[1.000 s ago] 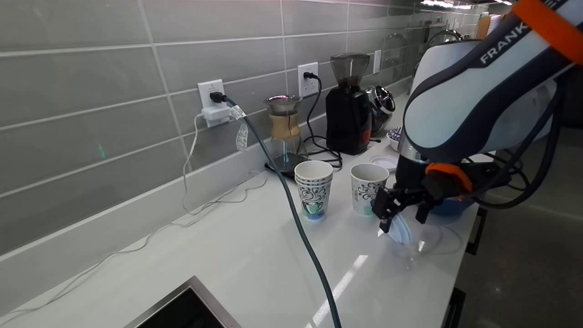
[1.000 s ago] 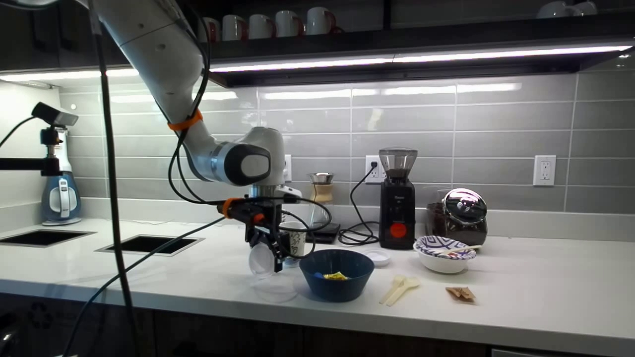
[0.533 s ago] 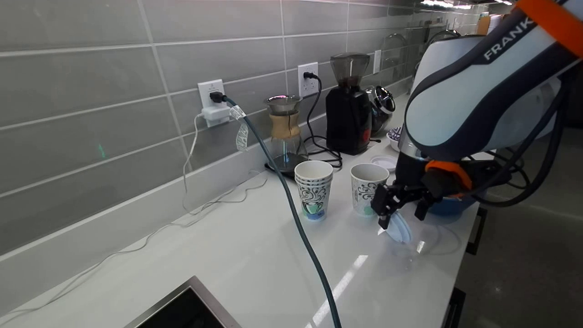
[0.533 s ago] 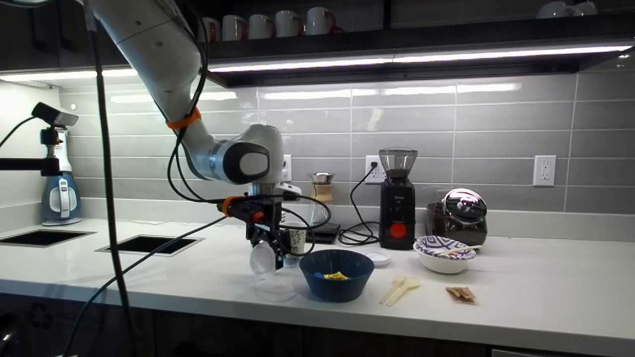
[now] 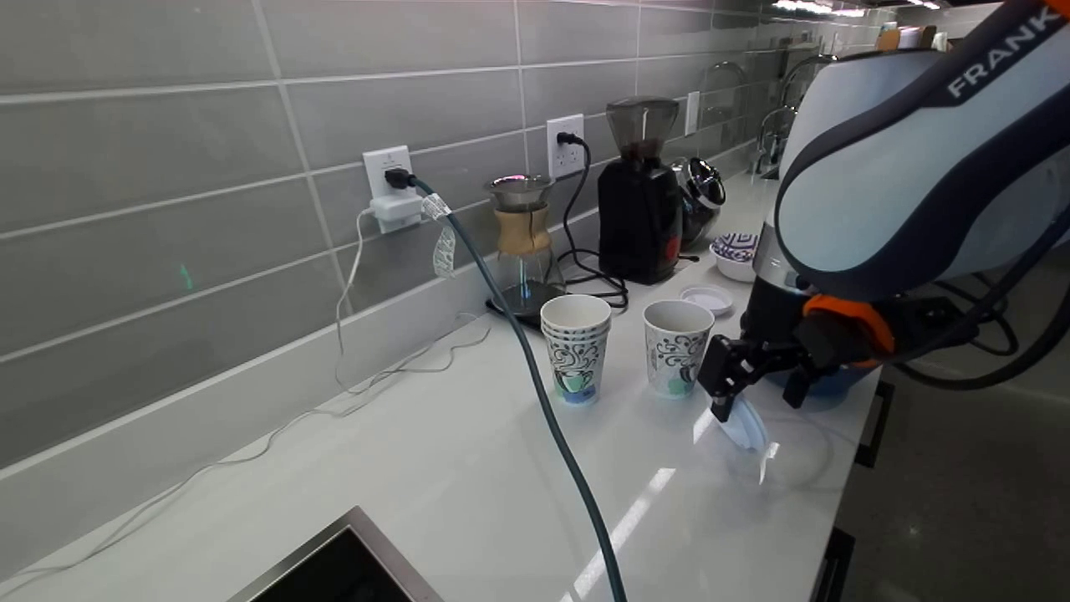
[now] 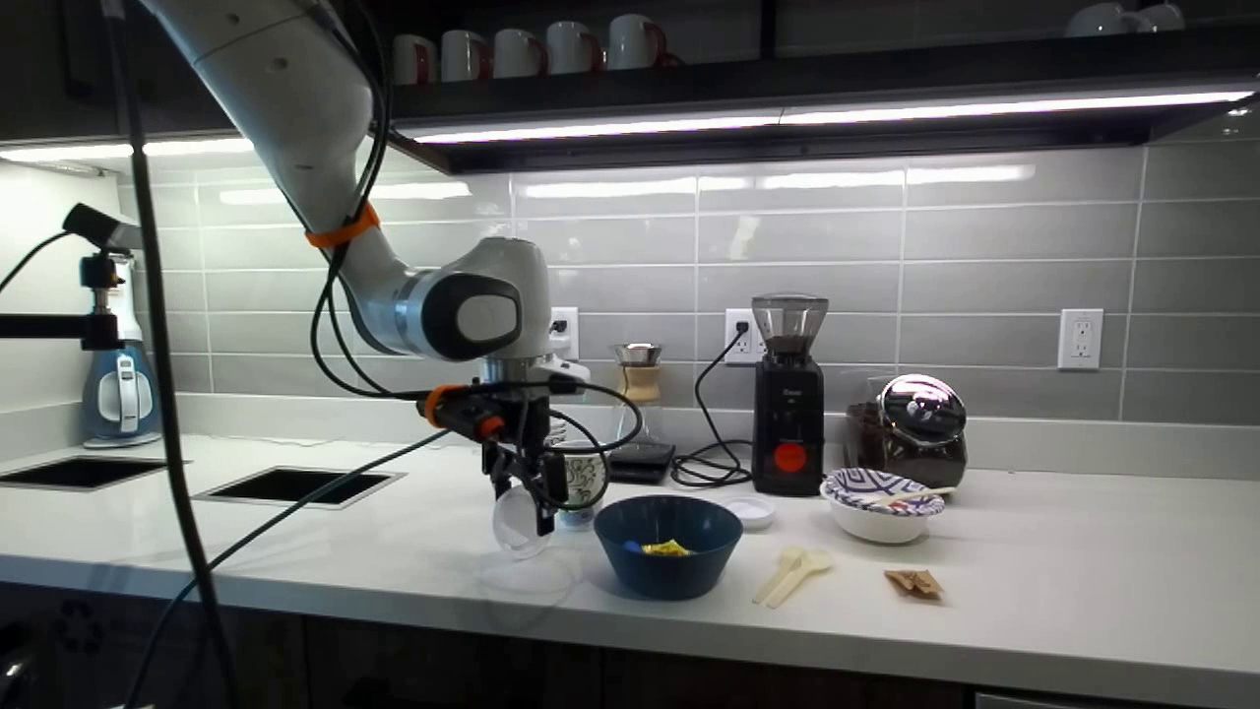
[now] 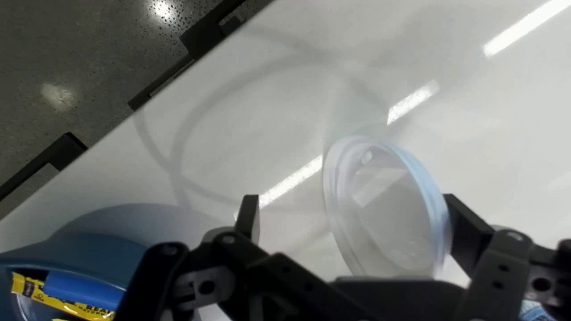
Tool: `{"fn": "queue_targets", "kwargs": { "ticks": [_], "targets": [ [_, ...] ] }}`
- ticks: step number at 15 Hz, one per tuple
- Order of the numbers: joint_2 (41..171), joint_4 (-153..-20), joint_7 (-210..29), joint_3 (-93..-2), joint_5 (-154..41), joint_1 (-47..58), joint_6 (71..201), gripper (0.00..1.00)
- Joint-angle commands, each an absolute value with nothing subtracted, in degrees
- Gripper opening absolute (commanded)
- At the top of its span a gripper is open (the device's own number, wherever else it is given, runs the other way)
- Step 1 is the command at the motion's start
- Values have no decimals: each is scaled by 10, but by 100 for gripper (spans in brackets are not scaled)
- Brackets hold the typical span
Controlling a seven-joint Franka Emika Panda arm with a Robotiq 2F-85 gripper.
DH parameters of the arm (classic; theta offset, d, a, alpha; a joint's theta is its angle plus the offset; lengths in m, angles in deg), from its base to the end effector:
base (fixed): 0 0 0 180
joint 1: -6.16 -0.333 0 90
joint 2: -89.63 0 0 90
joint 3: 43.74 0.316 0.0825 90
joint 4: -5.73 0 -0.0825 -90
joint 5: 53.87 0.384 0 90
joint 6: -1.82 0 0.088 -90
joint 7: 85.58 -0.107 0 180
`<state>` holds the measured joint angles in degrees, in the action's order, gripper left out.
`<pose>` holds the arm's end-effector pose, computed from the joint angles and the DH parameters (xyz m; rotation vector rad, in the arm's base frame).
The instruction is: Remove the lid from the cup and put the lid upside down
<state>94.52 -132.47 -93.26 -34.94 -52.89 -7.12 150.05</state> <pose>0.4661 0.1891 0.2851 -3.0723 -0.3643 -0.1266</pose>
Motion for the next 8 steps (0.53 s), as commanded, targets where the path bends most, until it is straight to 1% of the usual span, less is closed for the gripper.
{"fn": "queue_targets", "kwargs": {
  "ticks": [1,8],
  "targets": [
    [899,-1369,-968,-349,-546,-61,1522,100],
    [861,-1399,-1013,-357,-596,-35,1538,100]
  ]
}}
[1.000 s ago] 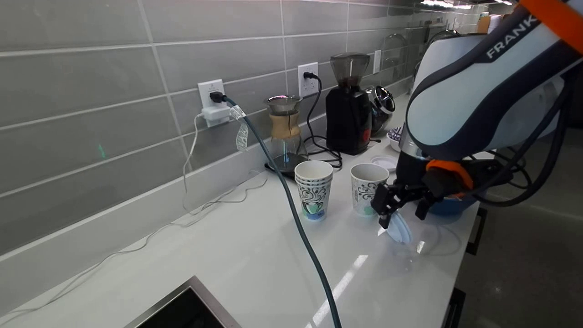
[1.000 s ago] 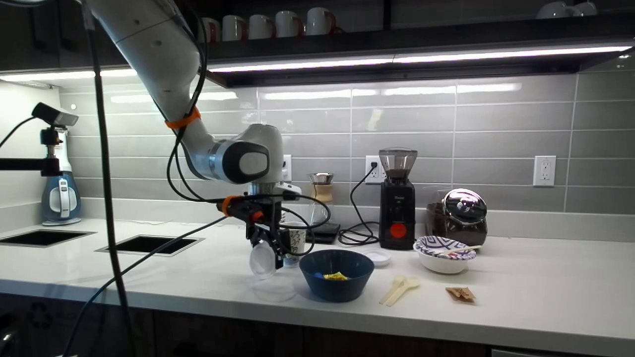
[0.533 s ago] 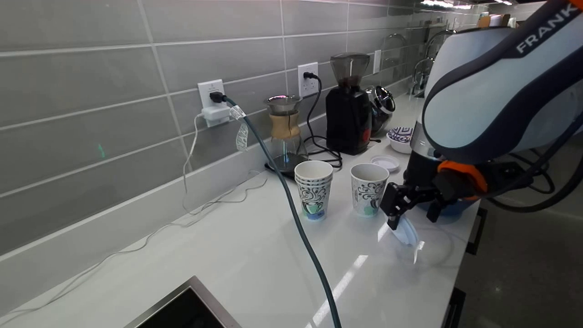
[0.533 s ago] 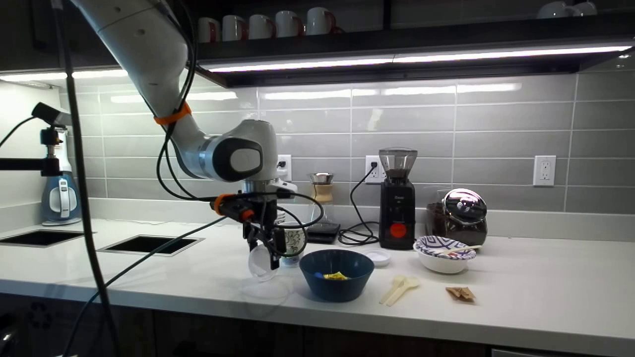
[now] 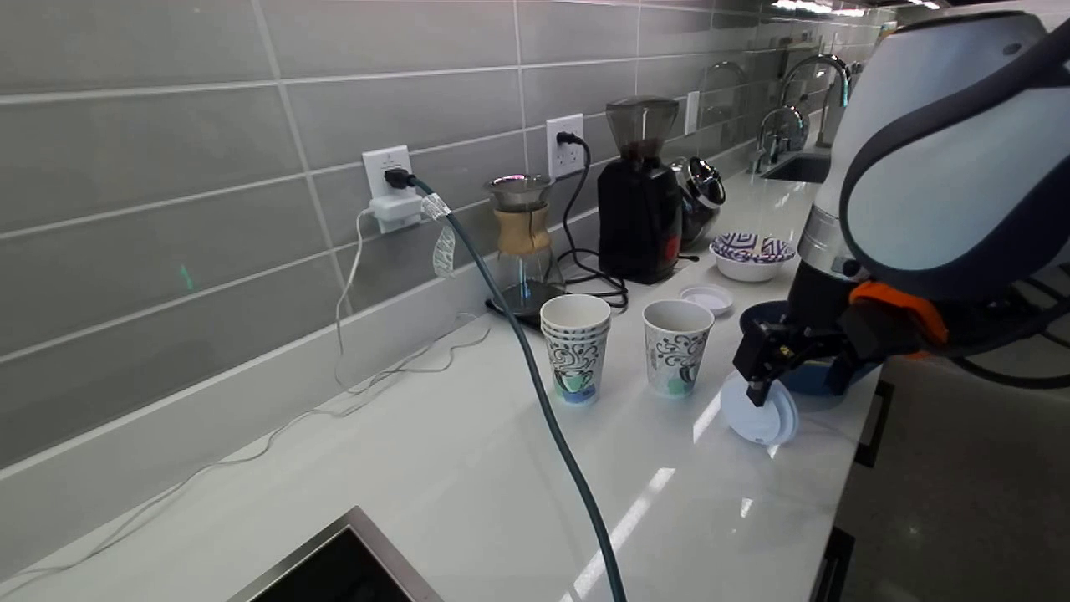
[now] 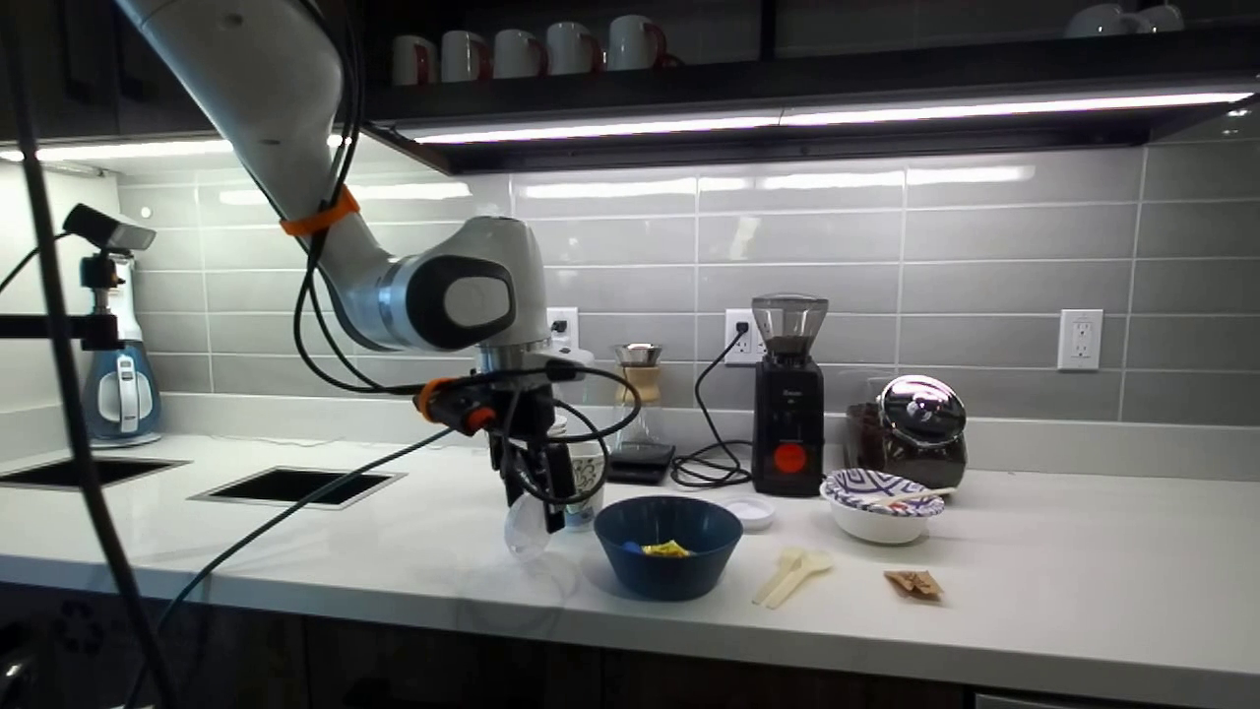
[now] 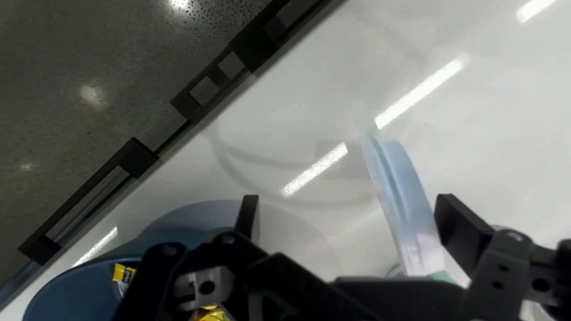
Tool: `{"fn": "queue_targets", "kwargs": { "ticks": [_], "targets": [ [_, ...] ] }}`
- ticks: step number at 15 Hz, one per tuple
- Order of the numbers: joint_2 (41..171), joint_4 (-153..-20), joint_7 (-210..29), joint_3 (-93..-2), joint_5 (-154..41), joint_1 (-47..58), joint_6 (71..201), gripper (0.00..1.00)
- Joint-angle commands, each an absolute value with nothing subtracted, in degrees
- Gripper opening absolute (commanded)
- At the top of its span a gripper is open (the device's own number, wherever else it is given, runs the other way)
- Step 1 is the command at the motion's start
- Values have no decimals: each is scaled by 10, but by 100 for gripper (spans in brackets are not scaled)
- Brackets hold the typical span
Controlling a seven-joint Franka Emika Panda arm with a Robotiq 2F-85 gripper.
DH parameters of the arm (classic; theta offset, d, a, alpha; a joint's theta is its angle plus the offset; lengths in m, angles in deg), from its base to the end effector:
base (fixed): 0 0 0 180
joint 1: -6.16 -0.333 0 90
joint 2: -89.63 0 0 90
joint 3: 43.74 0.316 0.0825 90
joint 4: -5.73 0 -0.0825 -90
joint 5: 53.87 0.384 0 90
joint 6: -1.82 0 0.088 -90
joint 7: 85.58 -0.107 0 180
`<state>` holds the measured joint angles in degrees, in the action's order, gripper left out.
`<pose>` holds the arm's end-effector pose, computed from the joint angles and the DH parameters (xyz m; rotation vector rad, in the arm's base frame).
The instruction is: Remove the lid from the cup and put the lid upside down
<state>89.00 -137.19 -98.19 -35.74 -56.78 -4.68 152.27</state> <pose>0.4553 0.1566 0.3031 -3.1145 -0.2360 -0.2268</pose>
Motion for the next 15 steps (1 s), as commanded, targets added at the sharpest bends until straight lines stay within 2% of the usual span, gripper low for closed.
{"fn": "queue_targets", "kwargs": {
  "ticks": [1,15],
  "targets": [
    [858,-1402,-1020,-357,-603,-30,1540,100],
    [854,-1412,-1014,-360,-616,-5,1566,100]
  ]
}}
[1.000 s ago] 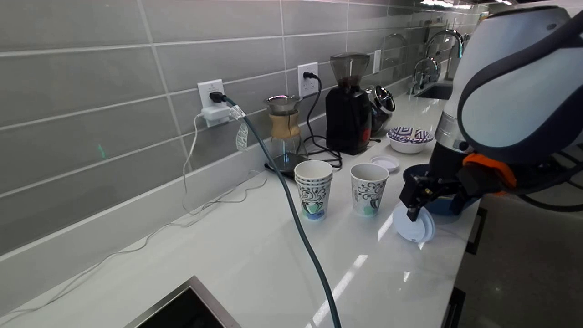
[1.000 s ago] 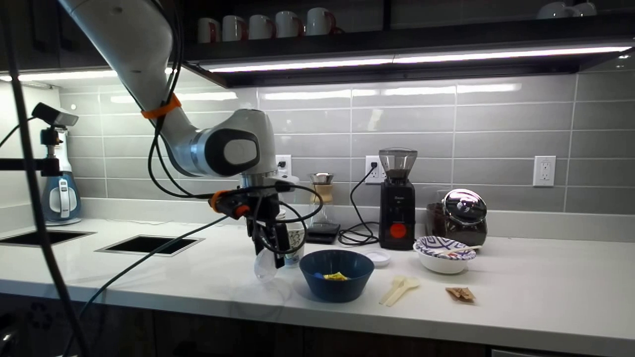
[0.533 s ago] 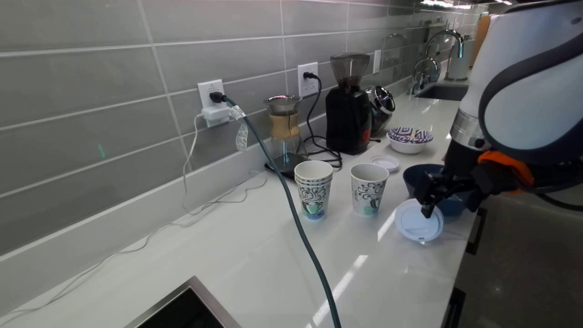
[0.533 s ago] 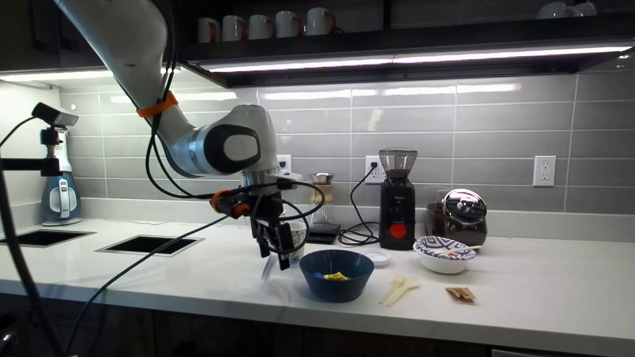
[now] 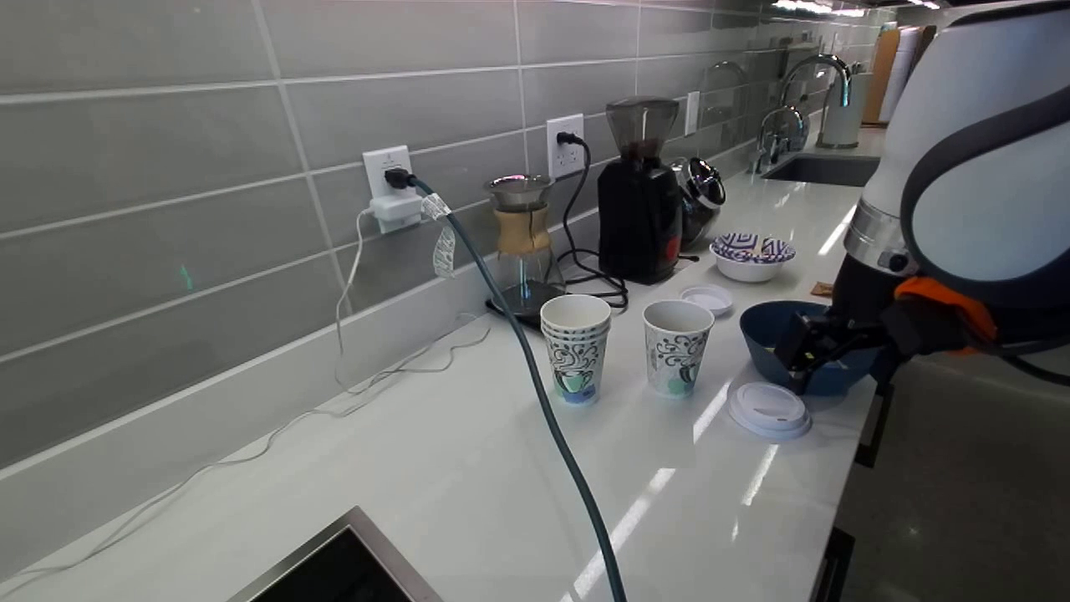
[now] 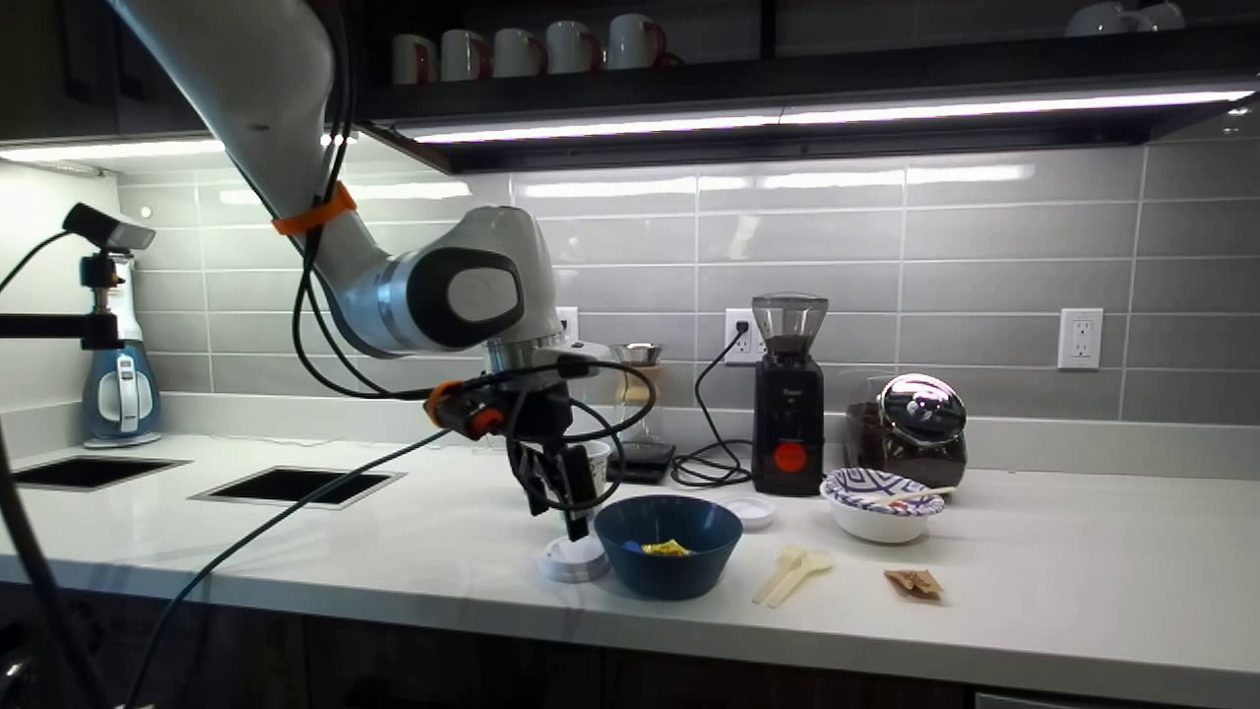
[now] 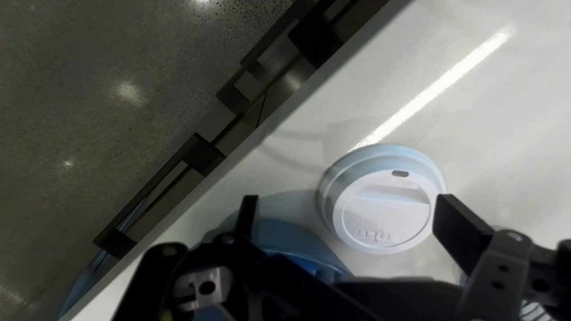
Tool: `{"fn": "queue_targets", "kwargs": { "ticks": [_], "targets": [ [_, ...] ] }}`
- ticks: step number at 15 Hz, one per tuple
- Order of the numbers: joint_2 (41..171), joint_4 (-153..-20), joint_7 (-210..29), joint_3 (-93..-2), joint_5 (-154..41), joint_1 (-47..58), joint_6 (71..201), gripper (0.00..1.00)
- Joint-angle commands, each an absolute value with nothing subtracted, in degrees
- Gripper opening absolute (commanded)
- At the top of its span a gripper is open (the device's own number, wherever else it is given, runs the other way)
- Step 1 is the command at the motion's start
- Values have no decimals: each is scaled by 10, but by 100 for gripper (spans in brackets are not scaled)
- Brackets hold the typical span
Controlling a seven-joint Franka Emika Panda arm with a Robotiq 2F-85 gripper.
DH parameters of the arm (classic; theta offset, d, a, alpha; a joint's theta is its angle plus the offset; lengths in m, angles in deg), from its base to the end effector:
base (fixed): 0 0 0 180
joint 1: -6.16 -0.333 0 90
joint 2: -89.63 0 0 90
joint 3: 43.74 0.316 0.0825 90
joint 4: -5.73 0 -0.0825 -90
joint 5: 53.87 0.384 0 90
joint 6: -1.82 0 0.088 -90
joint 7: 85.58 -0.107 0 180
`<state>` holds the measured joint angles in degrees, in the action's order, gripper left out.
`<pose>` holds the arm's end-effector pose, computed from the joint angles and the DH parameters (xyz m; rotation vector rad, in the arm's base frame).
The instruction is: Remove the lid from the cup and put the lid upside down
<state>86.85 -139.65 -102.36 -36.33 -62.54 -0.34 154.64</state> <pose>0.4563 0.1173 0.3076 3.0875 0.1218 0.3005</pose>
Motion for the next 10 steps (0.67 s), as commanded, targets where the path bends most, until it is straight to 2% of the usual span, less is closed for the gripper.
{"fn": "queue_targets", "kwargs": {
  "ticks": [1,5,10],
  "targets": [
    [849,-1414,-1019,-357,-617,-8,1566,100],
    [804,-1434,-1010,-326,-528,-47,1542,100],
    [656,-1477,-1078,-269,-528,-83,1530,100]
  ]
}}
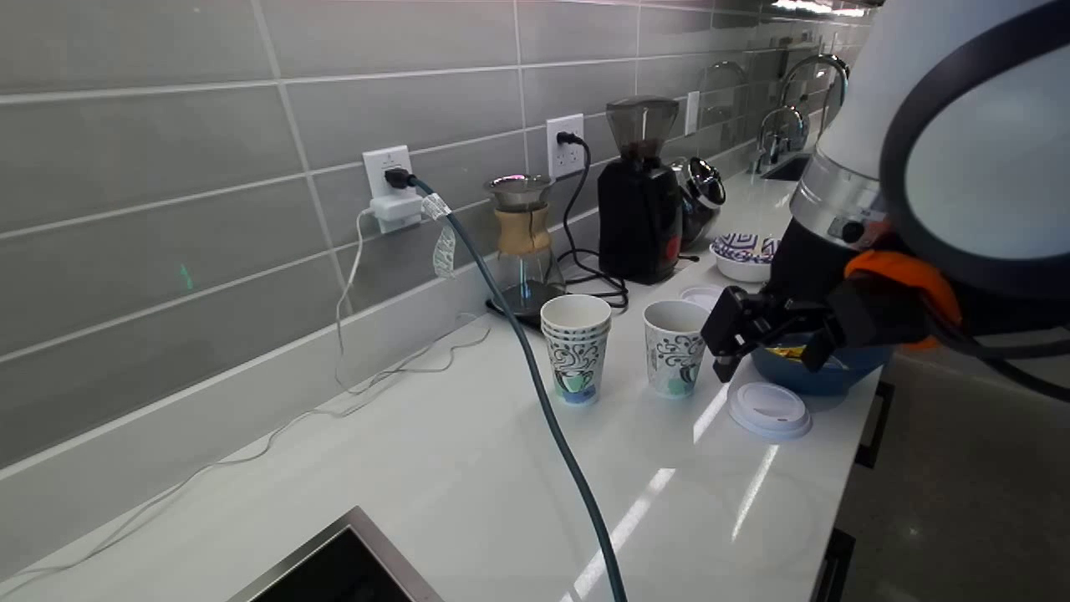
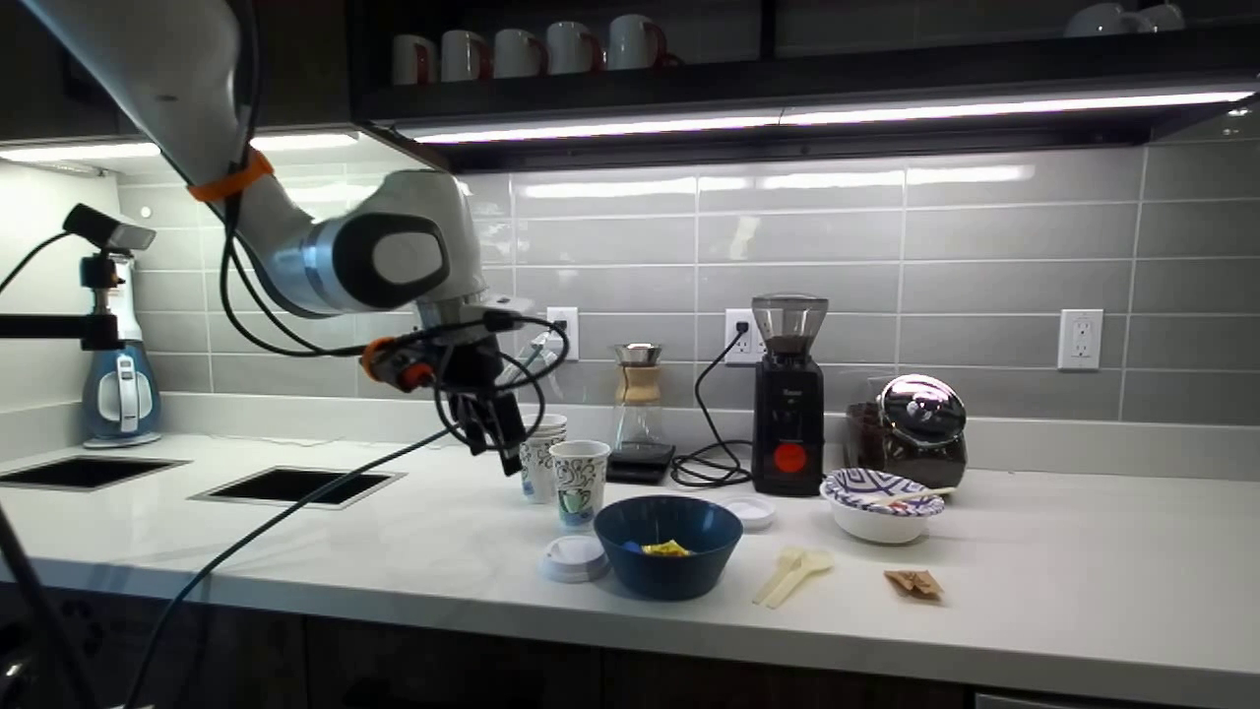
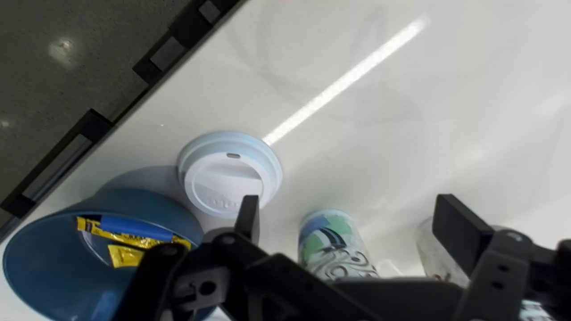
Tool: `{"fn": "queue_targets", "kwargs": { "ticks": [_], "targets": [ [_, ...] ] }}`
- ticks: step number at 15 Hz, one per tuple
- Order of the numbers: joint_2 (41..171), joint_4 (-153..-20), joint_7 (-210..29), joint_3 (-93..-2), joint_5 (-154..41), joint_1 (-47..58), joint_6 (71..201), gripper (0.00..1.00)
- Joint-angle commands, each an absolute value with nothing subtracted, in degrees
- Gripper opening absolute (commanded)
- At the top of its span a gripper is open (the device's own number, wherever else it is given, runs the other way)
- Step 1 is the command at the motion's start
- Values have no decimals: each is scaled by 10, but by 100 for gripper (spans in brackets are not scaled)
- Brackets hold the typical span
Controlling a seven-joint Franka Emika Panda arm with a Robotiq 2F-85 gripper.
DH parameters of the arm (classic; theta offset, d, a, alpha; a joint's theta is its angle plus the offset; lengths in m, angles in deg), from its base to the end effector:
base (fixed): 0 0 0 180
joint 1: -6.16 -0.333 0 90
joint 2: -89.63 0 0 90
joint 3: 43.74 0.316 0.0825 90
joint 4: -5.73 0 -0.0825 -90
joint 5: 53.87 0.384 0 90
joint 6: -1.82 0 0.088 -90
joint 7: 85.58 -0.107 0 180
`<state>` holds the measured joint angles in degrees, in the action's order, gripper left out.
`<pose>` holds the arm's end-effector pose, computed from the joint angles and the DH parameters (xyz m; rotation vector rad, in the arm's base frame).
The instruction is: Remove the lid from the cup and put the lid upside down
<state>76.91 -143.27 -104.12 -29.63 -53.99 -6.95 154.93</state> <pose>0.4019 0.2054 0.3590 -3.0406 -0.2364 -0.4391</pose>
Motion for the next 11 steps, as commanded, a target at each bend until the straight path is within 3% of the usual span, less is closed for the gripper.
{"fn": "queue_targets", "kwargs": {
  "ticks": [1,4,5,11],
  "targets": [
    [625,-1483,-1111,-254,-537,-78,1530,100],
    [527,-1507,-1204,-234,-543,-80,1523,100],
    [606,-1470,-1142,-232,-527,-69,1537,100],
    [530,-1502,-1176,-224,-525,-68,1521,100]
  ]
}}
